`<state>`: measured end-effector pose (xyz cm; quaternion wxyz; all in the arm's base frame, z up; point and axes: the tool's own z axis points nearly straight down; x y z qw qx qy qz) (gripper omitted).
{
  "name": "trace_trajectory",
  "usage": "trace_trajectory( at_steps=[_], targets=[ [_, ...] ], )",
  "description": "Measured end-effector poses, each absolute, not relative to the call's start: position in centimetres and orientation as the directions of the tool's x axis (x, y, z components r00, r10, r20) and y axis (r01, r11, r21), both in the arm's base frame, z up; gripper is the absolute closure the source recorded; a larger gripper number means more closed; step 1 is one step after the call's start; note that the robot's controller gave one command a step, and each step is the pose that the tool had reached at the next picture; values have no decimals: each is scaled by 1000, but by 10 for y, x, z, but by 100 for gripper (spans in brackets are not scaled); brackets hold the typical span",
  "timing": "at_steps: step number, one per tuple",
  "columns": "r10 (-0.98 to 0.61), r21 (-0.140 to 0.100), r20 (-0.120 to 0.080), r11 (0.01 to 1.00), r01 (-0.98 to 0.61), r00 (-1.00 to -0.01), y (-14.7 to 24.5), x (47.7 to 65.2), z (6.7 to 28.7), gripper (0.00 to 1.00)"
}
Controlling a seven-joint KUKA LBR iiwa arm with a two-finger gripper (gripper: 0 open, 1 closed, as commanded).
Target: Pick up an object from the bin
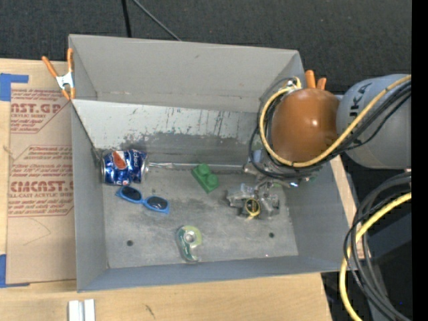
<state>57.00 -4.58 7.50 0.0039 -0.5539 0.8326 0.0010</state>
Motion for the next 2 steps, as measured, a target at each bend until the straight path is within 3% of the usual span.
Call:
trace_trajectory(
  at_steps=[1,2],
  targets=[
    [-917,-8,-6,400,-917,-400,-17,579,195,100],
    [-942,-8,-3,336,-942,-336,-16,541,279,100]
  ],
)
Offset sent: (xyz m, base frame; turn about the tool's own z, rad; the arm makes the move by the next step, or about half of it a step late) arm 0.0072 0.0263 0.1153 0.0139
